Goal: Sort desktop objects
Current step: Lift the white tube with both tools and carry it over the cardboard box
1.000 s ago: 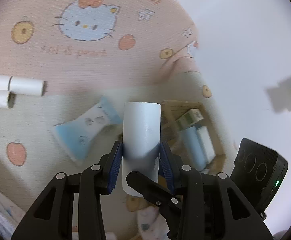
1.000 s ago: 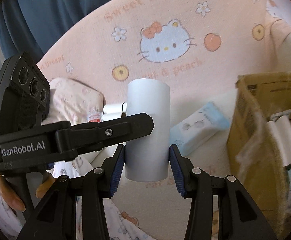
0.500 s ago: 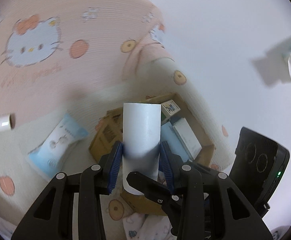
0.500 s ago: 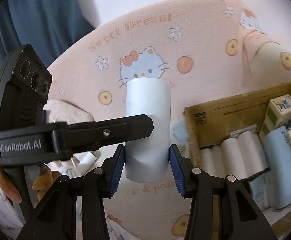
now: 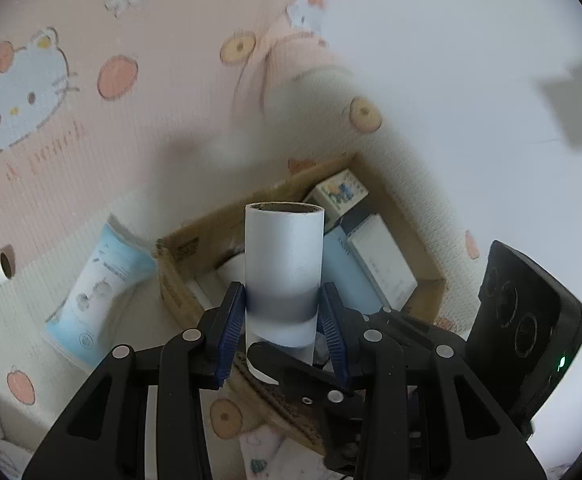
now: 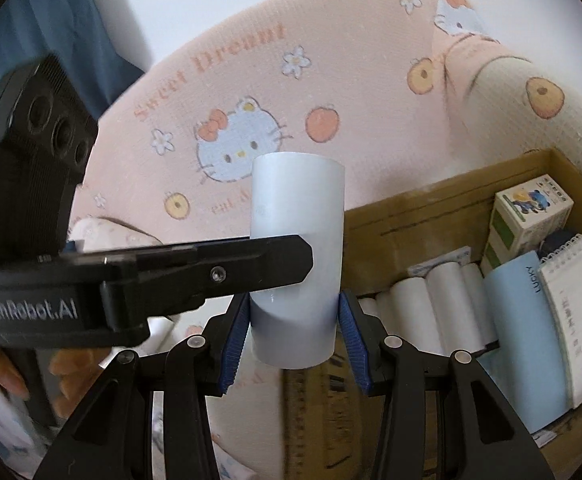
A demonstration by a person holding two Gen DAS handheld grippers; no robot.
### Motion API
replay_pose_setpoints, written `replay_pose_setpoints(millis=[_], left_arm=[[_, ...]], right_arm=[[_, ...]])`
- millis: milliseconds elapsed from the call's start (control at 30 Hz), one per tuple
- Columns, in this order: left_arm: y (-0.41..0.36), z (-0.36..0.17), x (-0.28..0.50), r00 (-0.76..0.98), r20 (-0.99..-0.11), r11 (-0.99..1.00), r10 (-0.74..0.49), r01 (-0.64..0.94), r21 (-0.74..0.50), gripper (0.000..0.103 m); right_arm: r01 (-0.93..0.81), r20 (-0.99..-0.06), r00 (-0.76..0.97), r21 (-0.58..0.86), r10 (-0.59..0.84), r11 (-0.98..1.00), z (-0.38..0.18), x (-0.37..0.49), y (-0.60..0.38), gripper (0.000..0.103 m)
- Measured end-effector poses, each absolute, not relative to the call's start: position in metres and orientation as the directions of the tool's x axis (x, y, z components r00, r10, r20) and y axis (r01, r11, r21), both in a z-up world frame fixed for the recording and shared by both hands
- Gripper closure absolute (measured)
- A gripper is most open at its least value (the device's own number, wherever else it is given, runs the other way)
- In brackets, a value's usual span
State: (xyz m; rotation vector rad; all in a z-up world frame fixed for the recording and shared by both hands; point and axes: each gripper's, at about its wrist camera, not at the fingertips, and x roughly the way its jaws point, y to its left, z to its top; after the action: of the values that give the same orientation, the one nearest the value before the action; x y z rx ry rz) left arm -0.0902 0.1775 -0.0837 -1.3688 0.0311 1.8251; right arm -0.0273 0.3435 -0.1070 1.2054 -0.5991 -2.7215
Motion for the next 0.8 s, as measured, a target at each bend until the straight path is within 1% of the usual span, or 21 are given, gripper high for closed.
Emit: replay_pose_setpoints(millis=[133, 300, 467, 567, 700, 800], left_arm=[[0.205, -0.093, -0.094, -0.014, -0.860, -0.672, 0.509, -0.631, -0.388, 0.061], [0.240, -0.113, -0.097, 0.043, -0.932, -0.694, 0.361, -0.655, -0.299, 0.061], [0.263, -0.137, -0.097, 0.063, -0.973, -0.708, 0.220, -0.676, -0.204, 0.061], [0.269, -0.149, -0.100, 0.071, -0.980, -0.712, 0.187, -0.678, -0.185, 0.061], [0.267, -0.160, -0.111, 0.122, -0.976, -0.744, 0.179, -0.632, -0.215, 0.061], [0.260, -0.168, -0.119, 0.168, -0.972, -0.775, 0.165, -0.588, -0.233, 0.061]], right_arm=[[-0.072, -0.723, -0.641, 0.391, -0.258, -0.918, -0.117, -0.033, 0.359, 0.061], [-0.100, -0.751, -0.573, 0.462, -0.329, -0.881, -0.139, -0.041, 0.384, 0.061], [-0.144, -0.784, -0.499, 0.496, -0.370, -0.856, -0.164, -0.052, 0.397, 0.061], [-0.182, -0.787, -0.446, 0.546, -0.427, -0.817, -0.182, -0.061, 0.407, 0.061], [-0.221, -0.784, -0.424, 0.575, -0.453, -0.788, -0.192, -0.067, 0.417, 0.061], [-0.210, -0.795, -0.391, 0.567, -0.464, -0.796, -0.195, -0.073, 0.416, 0.061]])
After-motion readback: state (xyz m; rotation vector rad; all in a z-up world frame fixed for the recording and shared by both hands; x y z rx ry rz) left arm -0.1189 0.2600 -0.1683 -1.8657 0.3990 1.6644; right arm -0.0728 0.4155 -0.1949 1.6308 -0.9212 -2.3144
